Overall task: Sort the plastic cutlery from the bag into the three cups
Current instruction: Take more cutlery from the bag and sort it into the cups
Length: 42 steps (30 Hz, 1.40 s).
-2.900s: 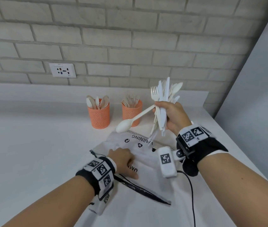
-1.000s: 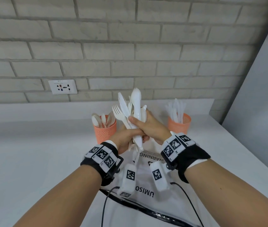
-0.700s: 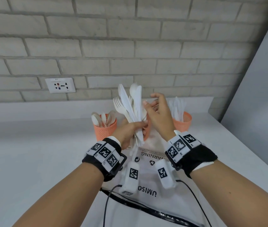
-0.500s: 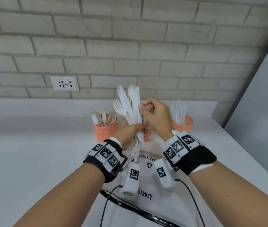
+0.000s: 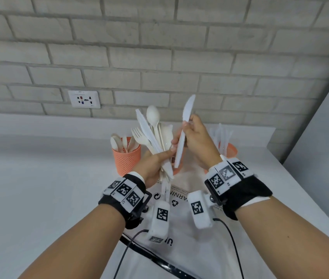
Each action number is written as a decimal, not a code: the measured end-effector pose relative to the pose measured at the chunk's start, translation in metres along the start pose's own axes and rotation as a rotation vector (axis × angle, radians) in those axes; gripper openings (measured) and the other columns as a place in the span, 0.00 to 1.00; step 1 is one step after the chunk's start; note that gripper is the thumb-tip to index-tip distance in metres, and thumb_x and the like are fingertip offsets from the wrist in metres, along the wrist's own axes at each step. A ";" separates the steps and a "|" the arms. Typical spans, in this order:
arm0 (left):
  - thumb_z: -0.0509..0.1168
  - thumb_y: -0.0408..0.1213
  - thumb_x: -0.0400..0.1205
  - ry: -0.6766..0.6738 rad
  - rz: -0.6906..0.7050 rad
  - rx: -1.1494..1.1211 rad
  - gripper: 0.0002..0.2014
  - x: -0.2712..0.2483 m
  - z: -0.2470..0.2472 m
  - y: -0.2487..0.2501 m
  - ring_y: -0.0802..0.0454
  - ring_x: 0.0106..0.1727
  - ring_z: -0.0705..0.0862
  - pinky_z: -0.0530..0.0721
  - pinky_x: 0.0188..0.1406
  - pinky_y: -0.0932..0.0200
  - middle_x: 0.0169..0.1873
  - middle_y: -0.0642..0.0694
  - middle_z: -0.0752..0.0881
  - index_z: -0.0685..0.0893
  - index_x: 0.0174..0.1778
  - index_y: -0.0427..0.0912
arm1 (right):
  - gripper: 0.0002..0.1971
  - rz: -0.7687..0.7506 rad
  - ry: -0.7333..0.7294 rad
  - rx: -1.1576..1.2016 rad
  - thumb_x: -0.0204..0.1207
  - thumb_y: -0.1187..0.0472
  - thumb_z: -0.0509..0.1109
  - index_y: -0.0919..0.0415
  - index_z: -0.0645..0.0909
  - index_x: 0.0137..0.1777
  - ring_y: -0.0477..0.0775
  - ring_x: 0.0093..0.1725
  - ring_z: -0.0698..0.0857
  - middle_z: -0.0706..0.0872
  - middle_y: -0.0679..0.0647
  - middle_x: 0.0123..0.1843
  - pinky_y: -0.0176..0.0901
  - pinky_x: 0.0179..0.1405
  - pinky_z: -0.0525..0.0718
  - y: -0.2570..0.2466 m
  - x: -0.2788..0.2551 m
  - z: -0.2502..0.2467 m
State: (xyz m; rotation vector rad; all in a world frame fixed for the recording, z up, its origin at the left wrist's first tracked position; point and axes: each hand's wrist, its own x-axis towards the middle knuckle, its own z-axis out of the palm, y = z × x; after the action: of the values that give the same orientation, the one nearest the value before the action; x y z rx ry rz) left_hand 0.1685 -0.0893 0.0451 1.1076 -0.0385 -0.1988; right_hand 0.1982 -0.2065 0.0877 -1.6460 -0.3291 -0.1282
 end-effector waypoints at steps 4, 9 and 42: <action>0.61 0.24 0.81 0.070 0.020 0.018 0.03 0.008 0.001 -0.005 0.55 0.27 0.84 0.85 0.30 0.64 0.26 0.44 0.83 0.80 0.45 0.33 | 0.06 -0.037 0.084 0.157 0.86 0.61 0.53 0.56 0.71 0.51 0.45 0.23 0.70 0.72 0.48 0.28 0.39 0.23 0.71 0.007 0.004 -0.012; 0.61 0.27 0.81 0.104 0.056 -0.032 0.06 0.018 0.000 -0.003 0.52 0.38 0.90 0.89 0.42 0.61 0.34 0.44 0.91 0.84 0.47 0.31 | 0.03 0.123 -0.125 0.071 0.78 0.63 0.67 0.57 0.76 0.44 0.42 0.27 0.77 0.81 0.48 0.34 0.33 0.24 0.73 0.029 -0.009 -0.026; 0.60 0.38 0.83 0.039 -0.007 0.052 0.10 0.027 0.018 -0.008 0.46 0.24 0.82 0.81 0.33 0.53 0.32 0.39 0.81 0.83 0.39 0.40 | 0.11 0.334 -0.231 0.052 0.82 0.56 0.63 0.59 0.78 0.38 0.43 0.19 0.68 0.73 0.48 0.22 0.32 0.17 0.65 0.050 -0.017 -0.027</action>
State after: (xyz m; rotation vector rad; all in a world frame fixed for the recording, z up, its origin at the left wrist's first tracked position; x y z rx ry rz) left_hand 0.1912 -0.1138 0.0445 1.1632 -0.0051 -0.1836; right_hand 0.1995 -0.2393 0.0376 -1.6435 -0.2254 0.3208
